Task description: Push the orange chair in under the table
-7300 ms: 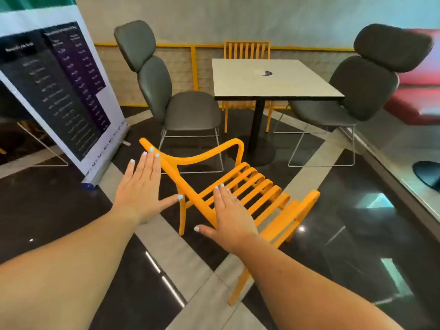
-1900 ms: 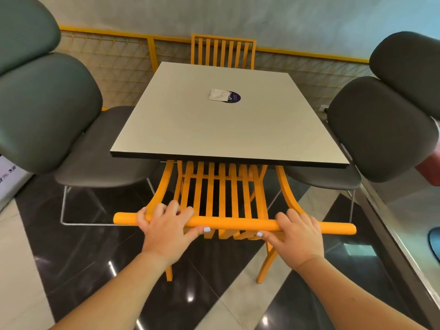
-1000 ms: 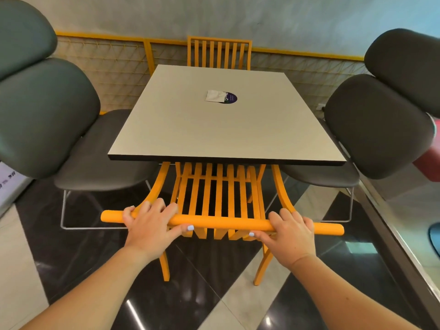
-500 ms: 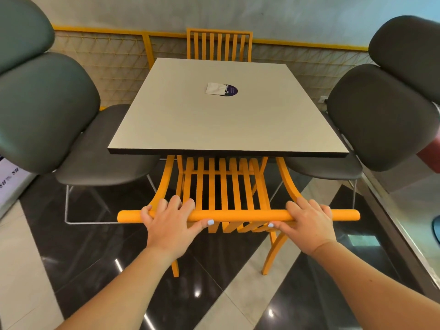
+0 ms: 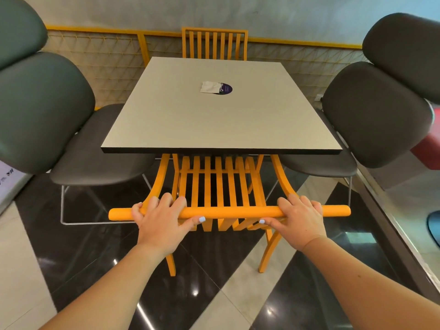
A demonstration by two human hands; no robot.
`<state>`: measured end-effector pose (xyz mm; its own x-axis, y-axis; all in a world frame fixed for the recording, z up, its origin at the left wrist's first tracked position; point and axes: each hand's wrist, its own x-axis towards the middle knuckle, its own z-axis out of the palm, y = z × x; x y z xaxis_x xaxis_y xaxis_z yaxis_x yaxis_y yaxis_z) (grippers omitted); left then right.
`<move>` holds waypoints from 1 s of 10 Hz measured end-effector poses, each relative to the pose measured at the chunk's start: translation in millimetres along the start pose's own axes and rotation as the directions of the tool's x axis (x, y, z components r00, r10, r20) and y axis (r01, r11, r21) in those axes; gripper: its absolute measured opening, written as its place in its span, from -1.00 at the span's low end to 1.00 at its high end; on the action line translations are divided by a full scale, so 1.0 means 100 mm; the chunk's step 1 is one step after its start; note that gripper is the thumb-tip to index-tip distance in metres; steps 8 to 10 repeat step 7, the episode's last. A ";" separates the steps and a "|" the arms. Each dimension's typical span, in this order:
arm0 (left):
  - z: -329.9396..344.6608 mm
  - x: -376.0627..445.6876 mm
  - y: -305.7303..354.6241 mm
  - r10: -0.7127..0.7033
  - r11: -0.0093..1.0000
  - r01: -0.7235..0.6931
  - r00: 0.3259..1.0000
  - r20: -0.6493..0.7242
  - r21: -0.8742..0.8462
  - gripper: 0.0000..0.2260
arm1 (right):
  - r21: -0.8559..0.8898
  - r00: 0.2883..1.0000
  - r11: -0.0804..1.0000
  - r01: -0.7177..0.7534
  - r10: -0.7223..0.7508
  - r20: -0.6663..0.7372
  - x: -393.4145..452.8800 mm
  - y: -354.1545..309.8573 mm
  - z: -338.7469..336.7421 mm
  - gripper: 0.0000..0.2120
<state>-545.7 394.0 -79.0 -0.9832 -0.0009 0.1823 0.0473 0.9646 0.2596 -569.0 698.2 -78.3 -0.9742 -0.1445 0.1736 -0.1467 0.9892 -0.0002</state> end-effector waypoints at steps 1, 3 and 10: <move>-0.01 0.00 0.01 -0.005 1.000 0.005 1.000 -0.002 -0.001 -0.67 | 0.006 1.000 1.000 -0.003 0.003 0.004 0.00 0.00 0.00 -0.49; -0.04 -0.01 0.03 -0.011 1.000 0.011 1.000 0.010 0.024 -0.59 | 0.014 1.000 1.000 -0.012 0.012 0.000 -0.01 -0.01 0.00 -0.48; -0.33 0.12 0.26 0.068 0.996 -0.058 0.986 -0.153 0.065 -0.32 | 0.122 0.994 0.992 0.025 -0.012 -0.109 0.16 -0.12 -0.32 -0.24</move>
